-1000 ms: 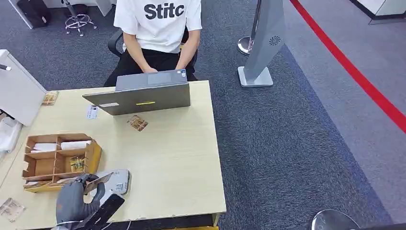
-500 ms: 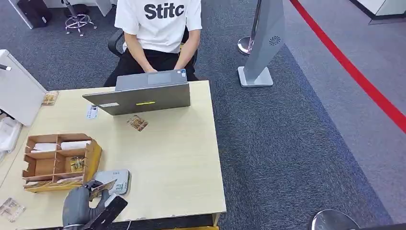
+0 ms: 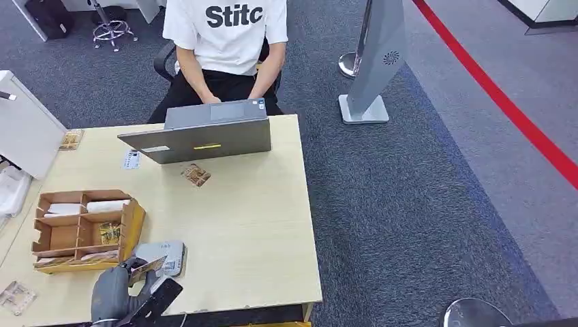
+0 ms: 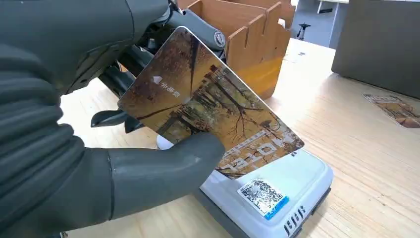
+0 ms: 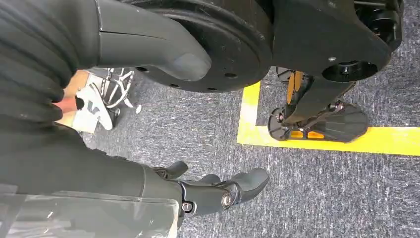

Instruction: Pass the card to the sensor for recognition and then transmit it.

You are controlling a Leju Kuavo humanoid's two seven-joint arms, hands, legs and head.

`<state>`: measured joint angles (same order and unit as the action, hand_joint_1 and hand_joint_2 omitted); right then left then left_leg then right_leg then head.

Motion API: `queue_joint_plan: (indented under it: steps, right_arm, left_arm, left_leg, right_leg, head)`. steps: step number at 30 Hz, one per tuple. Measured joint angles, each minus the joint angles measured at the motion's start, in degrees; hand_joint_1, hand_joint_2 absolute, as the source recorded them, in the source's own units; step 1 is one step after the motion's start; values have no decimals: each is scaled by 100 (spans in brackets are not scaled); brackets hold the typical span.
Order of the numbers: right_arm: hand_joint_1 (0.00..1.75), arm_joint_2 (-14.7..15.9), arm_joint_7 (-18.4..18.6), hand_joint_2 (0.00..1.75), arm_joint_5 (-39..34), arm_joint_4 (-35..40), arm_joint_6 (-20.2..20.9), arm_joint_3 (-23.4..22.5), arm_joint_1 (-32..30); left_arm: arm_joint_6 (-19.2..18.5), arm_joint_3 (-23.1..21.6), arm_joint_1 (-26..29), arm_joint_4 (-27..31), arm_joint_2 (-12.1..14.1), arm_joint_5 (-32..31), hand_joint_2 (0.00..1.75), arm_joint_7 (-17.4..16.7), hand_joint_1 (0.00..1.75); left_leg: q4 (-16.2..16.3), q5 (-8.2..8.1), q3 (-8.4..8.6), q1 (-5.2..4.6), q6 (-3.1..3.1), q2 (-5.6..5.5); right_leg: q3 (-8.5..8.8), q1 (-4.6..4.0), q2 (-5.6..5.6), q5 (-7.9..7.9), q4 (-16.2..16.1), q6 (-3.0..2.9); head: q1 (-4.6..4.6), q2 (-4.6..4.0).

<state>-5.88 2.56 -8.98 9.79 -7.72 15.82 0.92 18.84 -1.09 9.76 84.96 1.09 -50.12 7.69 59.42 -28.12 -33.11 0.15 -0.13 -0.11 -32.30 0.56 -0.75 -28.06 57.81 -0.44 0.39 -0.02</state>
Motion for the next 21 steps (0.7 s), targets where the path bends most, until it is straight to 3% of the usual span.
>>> queue_joint_plan:
  steps: [12, 17, 19, 21]
  right_arm:
    - [0, 4, 31, 175, 42, 0, 22, 2, 1]
    - [0, 7, 33, 175, 94, 2, 31, 2, 0]
    - [0, 7, 46, 175, 96, 2, 31, 2, 1]
    - [0, 7, 70, 175, 96, 2, 7, 2, 2]
  left_arm:
    - [11, 2, -31, -127, 0, -44, 175, 17, 175]
    - [279, 11, -89, -186, 11, -214, 175, 157, 175]
    - [466, 9, -136, -45, 44, -368, 175, 284, 175]
    - [341, 9, -301, 265, 124, -615, 175, 145, 175]
  left_leg:
    - [0, 0, 1, 0, 0, 0]
    - [0, 1, 2, 0, 0, 0]
    - [1, 2, 2, 2, -2, 0]
    - [2, 6, 1, 2, 1, -6]
  right_leg:
    - [1, 0, 0, 0, 0, 0]
    - [0, 0, 0, 0, 0, 0]
    - [-1, -2, 0, 0, 0, 0]
    - [-4, -2, 4, 1, 0, -1]
  head:
    - [0, 0]
    - [0, 0]
    - [0, 0]
    - [0, 2]
